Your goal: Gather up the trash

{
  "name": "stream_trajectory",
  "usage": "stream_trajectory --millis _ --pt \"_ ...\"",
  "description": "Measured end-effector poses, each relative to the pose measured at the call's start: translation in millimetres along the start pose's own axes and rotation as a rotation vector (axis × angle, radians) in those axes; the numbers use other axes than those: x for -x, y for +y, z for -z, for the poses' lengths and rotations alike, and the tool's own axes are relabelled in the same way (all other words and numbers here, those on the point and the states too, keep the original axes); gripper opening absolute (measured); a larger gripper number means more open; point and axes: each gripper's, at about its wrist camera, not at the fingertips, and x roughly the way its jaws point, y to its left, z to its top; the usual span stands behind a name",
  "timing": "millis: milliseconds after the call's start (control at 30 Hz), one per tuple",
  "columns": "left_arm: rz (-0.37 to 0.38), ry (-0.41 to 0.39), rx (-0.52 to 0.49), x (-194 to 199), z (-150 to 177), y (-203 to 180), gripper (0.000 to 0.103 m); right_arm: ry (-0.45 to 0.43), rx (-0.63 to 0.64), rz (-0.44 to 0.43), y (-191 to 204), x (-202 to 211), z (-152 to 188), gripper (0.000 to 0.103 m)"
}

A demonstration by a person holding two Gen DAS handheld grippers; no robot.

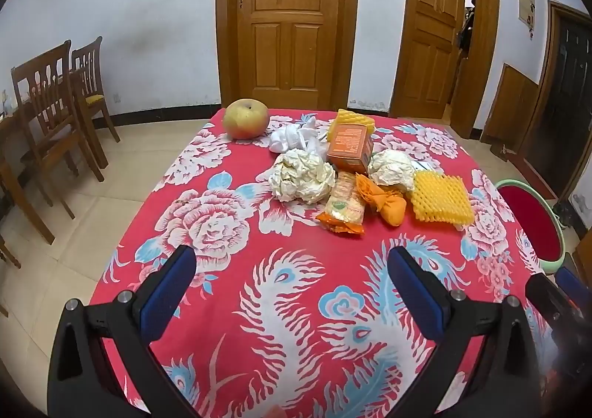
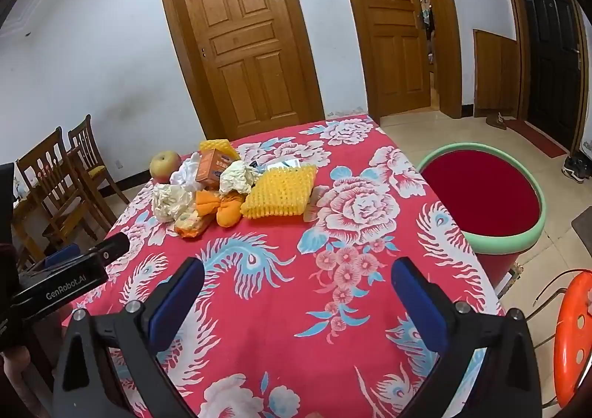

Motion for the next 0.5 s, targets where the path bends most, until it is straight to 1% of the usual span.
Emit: stream_trajectory --millis 233,333,500 --pt "0.003 0.004 0.001 2.3 -1.2 2.9 0.101 0.003 0.001 0.005 -3.1 -3.9 1.5 0.103" --pt "-0.003 0.008 -0.006 4.7 -2.0 0.6 0.102 0.008 -0.004 0.009 -0.5 1.6 -2.3 0.103" --pt "0.012 0.005 0.002 8.6 -3.7 5.7 0.102 0.012 -0.007 0.006 -2.0 1.6 -3.7 0.103"
